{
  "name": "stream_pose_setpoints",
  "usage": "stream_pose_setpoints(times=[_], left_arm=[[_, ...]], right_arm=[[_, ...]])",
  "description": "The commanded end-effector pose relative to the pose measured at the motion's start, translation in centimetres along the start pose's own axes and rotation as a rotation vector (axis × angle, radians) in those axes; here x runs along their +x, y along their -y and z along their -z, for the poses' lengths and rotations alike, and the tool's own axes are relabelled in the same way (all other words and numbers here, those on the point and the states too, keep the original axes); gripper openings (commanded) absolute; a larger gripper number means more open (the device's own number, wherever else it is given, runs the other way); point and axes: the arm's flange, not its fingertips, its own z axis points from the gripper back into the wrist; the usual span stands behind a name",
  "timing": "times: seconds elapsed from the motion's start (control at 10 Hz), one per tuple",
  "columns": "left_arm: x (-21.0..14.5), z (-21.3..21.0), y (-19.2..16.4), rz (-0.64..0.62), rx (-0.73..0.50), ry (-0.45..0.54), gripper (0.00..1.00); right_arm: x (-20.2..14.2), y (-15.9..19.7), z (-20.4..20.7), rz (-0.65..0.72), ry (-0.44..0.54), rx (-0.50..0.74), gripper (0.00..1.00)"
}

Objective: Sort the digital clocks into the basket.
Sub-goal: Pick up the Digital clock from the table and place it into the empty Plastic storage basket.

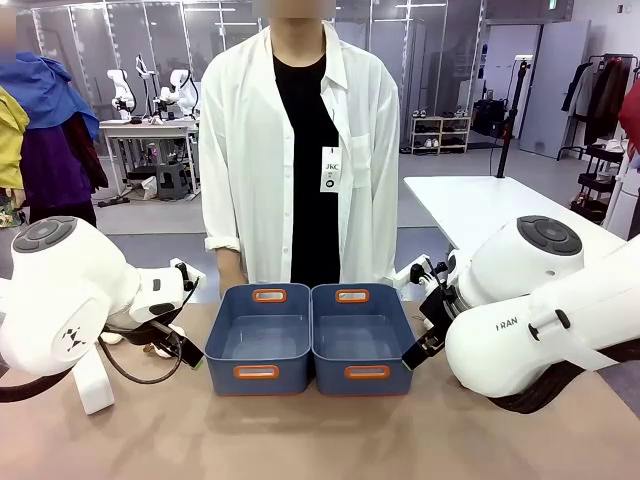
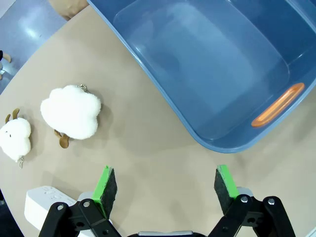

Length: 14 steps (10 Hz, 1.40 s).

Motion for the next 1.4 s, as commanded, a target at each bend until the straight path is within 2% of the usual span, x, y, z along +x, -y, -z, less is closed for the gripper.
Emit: stream_pose_setpoints(times=[0.0,0.2,0.3,0.5,0.6,0.7,0.8,0.9,1.0,1.2,1.3], left_arm=[[0.0,0.0,-0.1,-0.001,0.0,0.0,1.0],[0.9,-1.2,-0.6,0.01,-0.026,-0.025,1.0],[1.7,-2.8,-1.8,-0.053,-0.119,-0.051,1.0],[1.9,-7.0,-5.6,-0.208,-0.413,-0.025,1.0],[1.0,-9.2,-8.1,-0.322,-0.635,0.018,1.0],[-0.7,-11.2,-10.4,-0.422,-0.801,0.106,1.0],[-4.4,-13.5,-13.1,-0.522,-0.931,0.261,1.0],[-8.0,-15.3,-15.3,-0.609,-0.96,0.391,1.0],[-12.0,-17.1,-17.2,-0.676,-0.934,0.467,1.0],[-20.2,-21.5,-19.8,-0.802,-0.819,0.566,1.0],[-23.2,-23.6,-20.4,-0.838,-0.772,0.588,1.0]], right_arm=[[0.0,0.0,0.0,0.001,0.0,0.001,1.0],[0.8,1.0,-1.3,0.008,0.014,0.047,1.0],[1.2,2.7,-2.8,0.044,0.042,0.126,1.0],[0.3,6.8,-6.0,0.173,0.113,0.32,1.0],[-1.2,9.1,-7.6,0.248,0.151,0.463,1.0],[-3.5,11.4,-9.3,0.376,0.258,0.644,1.0],[-7.9,14.0,-11.6,0.495,0.37,0.816,1.0],[-11.9,15.7,-13.2,0.563,0.42,0.862,1.0],[-15.8,17.0,-14.8,0.634,0.436,0.842,1.0],[-22.5,18.7,-18.3,0.774,0.455,0.744,1.0],[-24.5,18.8,-19.4,0.818,0.436,0.715,1.0]])
